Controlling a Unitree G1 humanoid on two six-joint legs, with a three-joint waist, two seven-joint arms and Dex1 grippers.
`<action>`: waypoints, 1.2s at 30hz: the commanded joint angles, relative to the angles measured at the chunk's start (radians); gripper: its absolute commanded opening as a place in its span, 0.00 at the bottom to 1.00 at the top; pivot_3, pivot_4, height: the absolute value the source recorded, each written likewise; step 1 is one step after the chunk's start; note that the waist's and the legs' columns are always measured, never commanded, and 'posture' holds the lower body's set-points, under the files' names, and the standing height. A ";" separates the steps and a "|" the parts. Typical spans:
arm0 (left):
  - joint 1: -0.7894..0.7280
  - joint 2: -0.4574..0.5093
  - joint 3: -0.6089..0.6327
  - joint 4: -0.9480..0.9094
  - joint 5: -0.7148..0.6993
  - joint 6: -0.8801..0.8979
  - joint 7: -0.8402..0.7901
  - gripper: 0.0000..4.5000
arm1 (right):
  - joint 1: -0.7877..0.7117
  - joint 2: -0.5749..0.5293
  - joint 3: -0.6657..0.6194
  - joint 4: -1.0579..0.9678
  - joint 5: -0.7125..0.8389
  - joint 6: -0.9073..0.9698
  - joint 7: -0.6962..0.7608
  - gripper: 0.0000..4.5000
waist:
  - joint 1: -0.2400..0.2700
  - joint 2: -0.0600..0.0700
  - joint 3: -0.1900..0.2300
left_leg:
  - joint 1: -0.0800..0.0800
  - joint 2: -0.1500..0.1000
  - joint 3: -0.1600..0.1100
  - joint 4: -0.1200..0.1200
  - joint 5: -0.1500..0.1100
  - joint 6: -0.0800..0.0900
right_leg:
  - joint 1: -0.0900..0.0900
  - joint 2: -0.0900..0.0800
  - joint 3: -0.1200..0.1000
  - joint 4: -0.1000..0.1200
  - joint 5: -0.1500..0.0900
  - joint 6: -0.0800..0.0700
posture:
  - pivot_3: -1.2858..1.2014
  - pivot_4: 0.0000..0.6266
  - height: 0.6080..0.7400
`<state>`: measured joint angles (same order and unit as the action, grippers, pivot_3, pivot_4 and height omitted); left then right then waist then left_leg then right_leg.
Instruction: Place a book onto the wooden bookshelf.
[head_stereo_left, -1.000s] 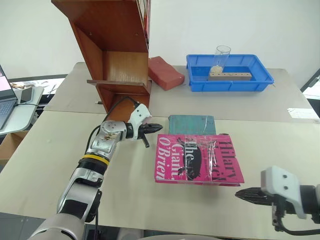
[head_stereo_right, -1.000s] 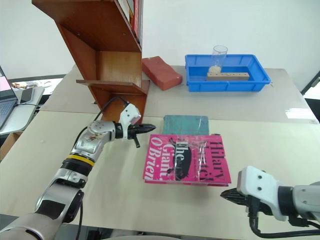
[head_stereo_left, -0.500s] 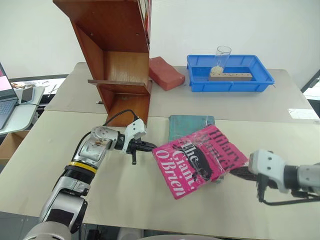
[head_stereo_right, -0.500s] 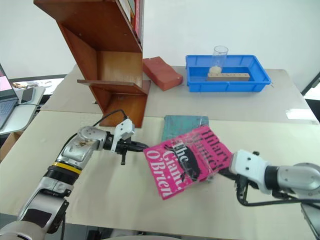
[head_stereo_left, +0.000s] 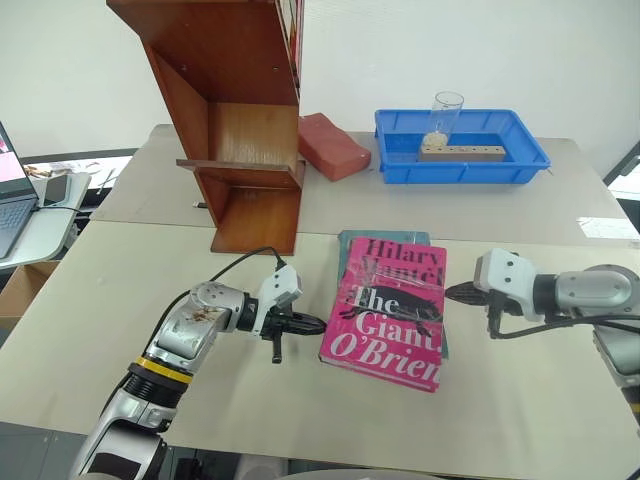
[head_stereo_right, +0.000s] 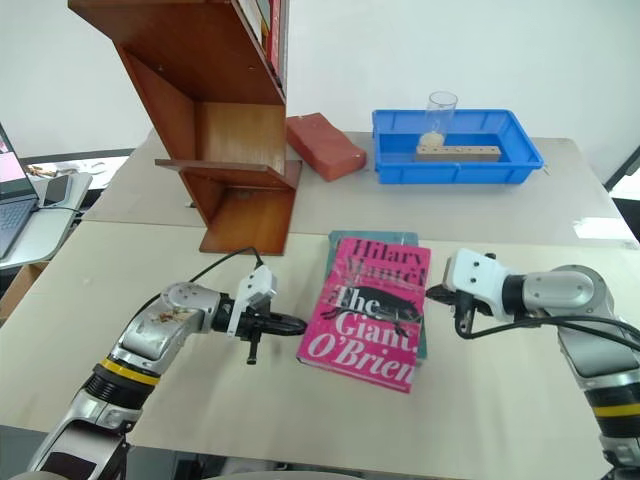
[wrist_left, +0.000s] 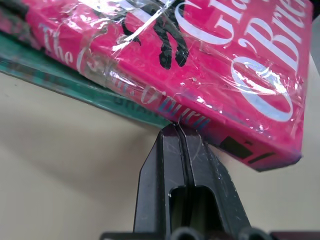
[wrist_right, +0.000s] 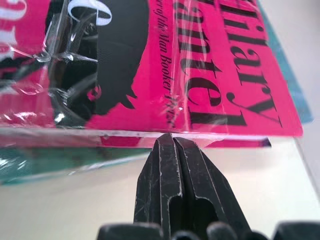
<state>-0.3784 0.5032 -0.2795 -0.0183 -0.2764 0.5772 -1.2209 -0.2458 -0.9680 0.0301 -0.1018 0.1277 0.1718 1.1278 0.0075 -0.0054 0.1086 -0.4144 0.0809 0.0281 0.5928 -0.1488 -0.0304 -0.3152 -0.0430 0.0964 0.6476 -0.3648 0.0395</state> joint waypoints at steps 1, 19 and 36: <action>-0.007 0.040 0.087 -0.049 -0.064 0.095 0.038 0.00 | -0.038 -0.021 -0.028 0.024 0.001 -0.045 0.014 0.01 | 0.002 0.000 0.000 | 0.000 0.000 0.000 0.000 0.000 0.000 | 0.000 0.000 0.000 0.000 0.000 0.000 | 0.52 0.24 0.49; -0.054 -0.312 0.559 0.106 -0.449 0.982 0.512 0.99 | -0.060 -0.022 0.008 0.080 -0.035 -0.071 0.020 0.00 | 0.002 0.001 0.000 | 0.000 0.000 -0.001 0.000 0.000 -0.001 | 0.002 0.000 -0.001 0.001 0.000 0.000 | 0.52 0.24 0.49; -0.013 -0.432 0.633 0.007 -0.525 0.966 0.632 0.99 | -0.148 0.149 0.099 -0.142 0.023 0.146 0.000 0.00 | -0.002 0.000 0.000 | 0.008 -0.001 -0.002 -0.001 0.000 -0.003 | 0.012 0.000 -0.001 -0.002 0.000 0.000 | 0.52 0.24 0.49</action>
<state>-0.3850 0.0641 0.3405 0.0280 -0.7580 1.5518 -0.5789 -0.3742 -0.8161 0.1393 -0.2033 0.1285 0.3152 1.1251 0.0057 -0.0053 0.1089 -0.4062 0.0802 0.0260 0.5917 -0.1483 -0.0331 -0.3037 -0.0435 0.0952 0.6453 -0.3648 0.0397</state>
